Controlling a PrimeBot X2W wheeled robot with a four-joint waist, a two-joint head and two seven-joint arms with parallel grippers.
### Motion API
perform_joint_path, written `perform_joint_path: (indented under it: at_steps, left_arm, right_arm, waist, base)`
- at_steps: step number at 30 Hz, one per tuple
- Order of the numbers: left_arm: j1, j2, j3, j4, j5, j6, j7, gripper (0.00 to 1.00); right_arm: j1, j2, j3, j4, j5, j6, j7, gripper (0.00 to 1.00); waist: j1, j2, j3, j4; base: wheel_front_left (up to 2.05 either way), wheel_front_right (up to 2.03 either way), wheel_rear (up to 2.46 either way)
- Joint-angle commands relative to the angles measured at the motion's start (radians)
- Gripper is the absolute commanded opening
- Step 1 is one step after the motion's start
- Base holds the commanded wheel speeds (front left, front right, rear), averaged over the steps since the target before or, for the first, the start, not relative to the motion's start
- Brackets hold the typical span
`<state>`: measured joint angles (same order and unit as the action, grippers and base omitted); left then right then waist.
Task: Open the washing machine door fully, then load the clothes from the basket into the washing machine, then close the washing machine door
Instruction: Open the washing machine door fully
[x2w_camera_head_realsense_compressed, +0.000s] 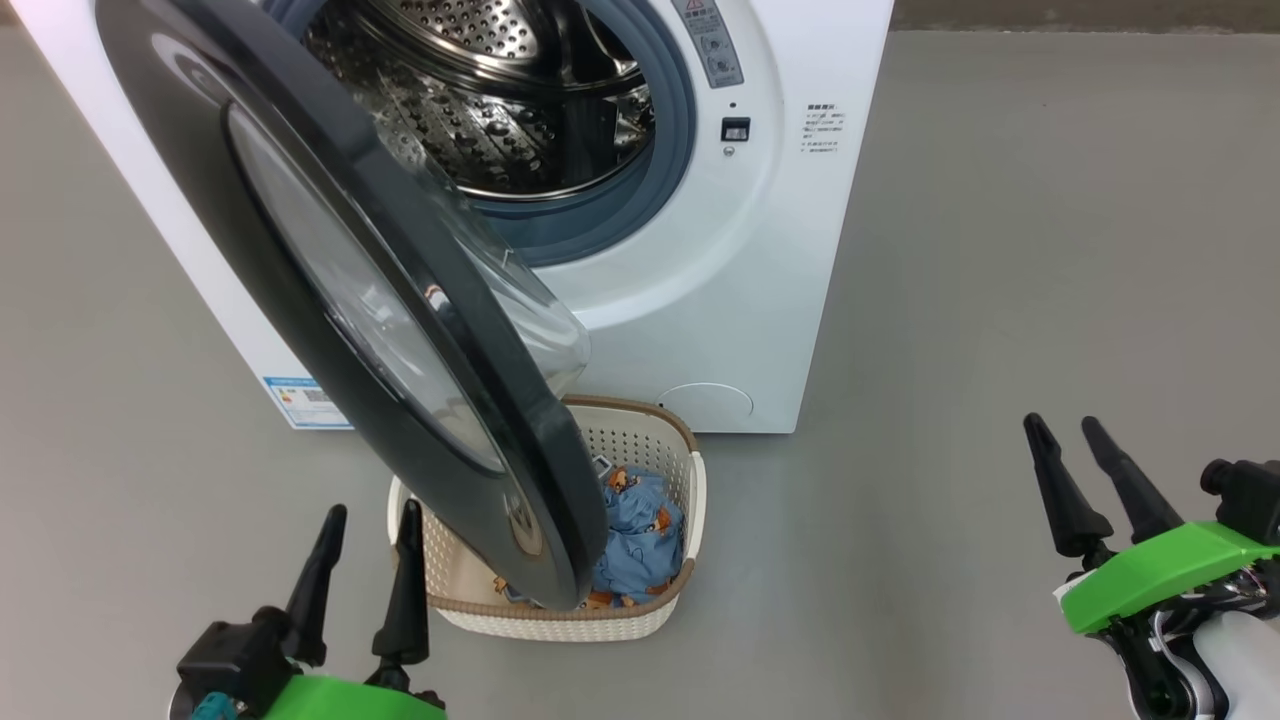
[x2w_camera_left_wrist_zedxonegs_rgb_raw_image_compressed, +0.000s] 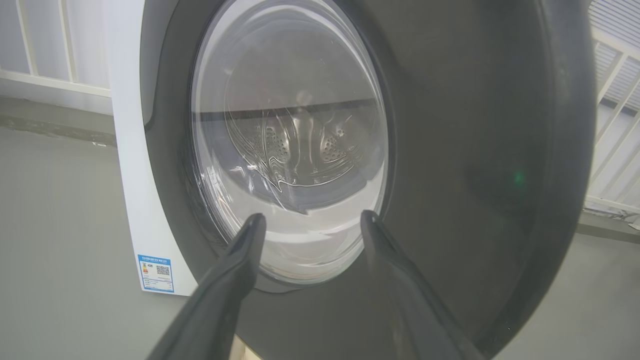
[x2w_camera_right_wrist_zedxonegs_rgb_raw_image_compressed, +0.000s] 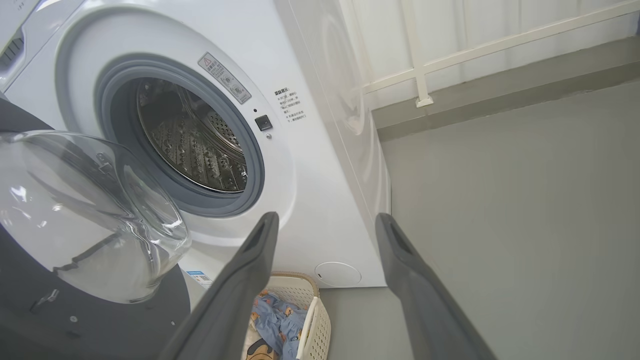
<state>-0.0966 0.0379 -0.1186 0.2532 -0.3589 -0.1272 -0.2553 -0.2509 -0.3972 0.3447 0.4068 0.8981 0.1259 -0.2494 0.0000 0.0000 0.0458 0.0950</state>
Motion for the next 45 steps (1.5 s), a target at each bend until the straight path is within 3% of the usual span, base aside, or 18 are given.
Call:
perform_joint_path:
  at_steps: [1,8,15,34,35,36,37,45]
  left_arm:
    - [-0.006,0.015,0.034,-0.017,0.013,-0.003,-0.006,1.00]
    - [-0.002,0.017,0.037,-0.021,0.012,-0.003,-0.006,1.00]
    - [-0.004,0.016,0.037,-0.020,0.011,-0.003,-0.006,1.00]
    - [-0.015,0.014,0.054,-0.018,0.006,-0.003,-0.006,1.00]
    - [-0.017,0.014,0.057,-0.019,0.005,-0.003,-0.006,0.75]
    - [-0.022,0.014,0.060,-0.020,0.003,-0.003,-0.006,0.30]
    - [-0.025,0.013,0.059,-0.023,0.000,-0.003,-0.006,0.00]
    - [-0.067,0.013,0.080,-0.146,-0.015,-0.003,-0.006,0.00]
  right_arm:
    - [0.016,-0.007,-0.023,-0.031,-0.047,0.005,-0.012,1.00]
    - [0.061,0.034,-0.144,-0.082,-0.224,0.005,-0.012,1.00]
    - [0.093,0.048,-0.156,-0.109,-0.363,0.005,-0.012,1.00]
    - [0.121,0.073,-0.190,-0.108,-0.441,0.005,-0.012,1.00]
    - [0.122,0.071,-0.186,-0.111,-0.444,0.005,-0.012,1.00]
    - [0.125,0.071,-0.184,-0.113,-0.446,0.005,-0.012,1.00]
    - [0.127,0.071,-0.185,-0.114,-0.447,0.005,-0.012,1.00]
    - [0.138,0.076,-0.189,-0.123,-0.444,0.005,-0.012,1.00]
  waist:
    - [0.0000,0.0000,-0.003,-0.002]
    - [0.0000,0.0000,-0.002,-0.006]
    - [0.0000,0.0000,0.000,-0.002]
    - [0.0000,0.0000,0.015,0.011]
    - [0.0000,0.0000,0.014,0.012]
    - [0.0000,0.0000,0.010,0.013]
    - [0.0000,0.0000,0.008,0.014]
    - [0.0000,0.0000,-0.001,0.020]
  base:
    - [0.00,0.00,0.00]
    - [0.00,0.00,0.00]
    - [0.00,0.00,0.00]
    - [0.00,0.00,0.00]
    - [0.00,0.00,0.00]
    - [0.00,0.00,0.00]
    - [0.00,0.00,0.00]
    - [0.00,0.00,0.00]
